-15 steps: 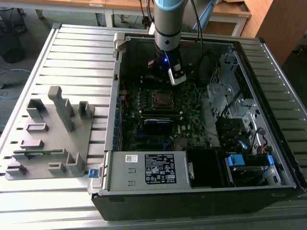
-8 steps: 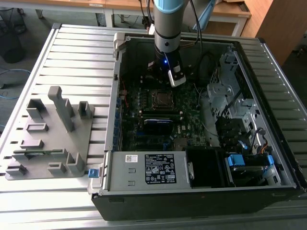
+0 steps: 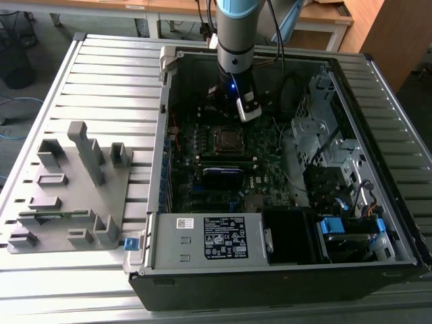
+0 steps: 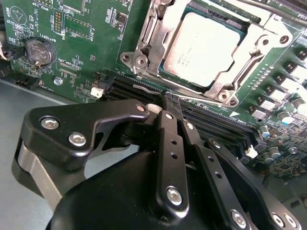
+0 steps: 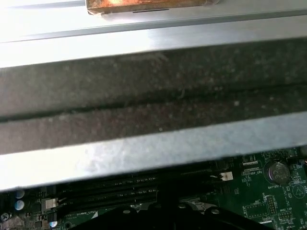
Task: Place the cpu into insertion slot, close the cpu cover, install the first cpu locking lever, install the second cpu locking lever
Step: 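Install the first cpu locking lever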
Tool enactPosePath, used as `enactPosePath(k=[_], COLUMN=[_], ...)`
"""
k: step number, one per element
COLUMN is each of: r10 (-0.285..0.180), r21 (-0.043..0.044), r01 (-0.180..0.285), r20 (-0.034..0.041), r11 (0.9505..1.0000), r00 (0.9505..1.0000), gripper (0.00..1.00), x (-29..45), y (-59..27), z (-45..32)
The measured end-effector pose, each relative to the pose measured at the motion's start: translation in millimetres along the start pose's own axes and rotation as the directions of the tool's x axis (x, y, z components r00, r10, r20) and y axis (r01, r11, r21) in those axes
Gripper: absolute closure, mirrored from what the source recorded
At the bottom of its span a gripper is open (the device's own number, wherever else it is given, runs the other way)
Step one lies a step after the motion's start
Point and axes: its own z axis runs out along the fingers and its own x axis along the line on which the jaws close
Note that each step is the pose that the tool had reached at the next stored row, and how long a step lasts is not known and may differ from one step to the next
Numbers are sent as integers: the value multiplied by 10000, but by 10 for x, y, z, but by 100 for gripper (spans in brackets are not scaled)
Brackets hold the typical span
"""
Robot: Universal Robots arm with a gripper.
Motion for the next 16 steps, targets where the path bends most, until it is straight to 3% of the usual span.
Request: enactPosePath(k=[16], r10=[28], r21=[8], r01=[-28], r20=[7], r11=[10000], r00=[10000], gripper=[89], x=[1], y=[-3], z=[18])
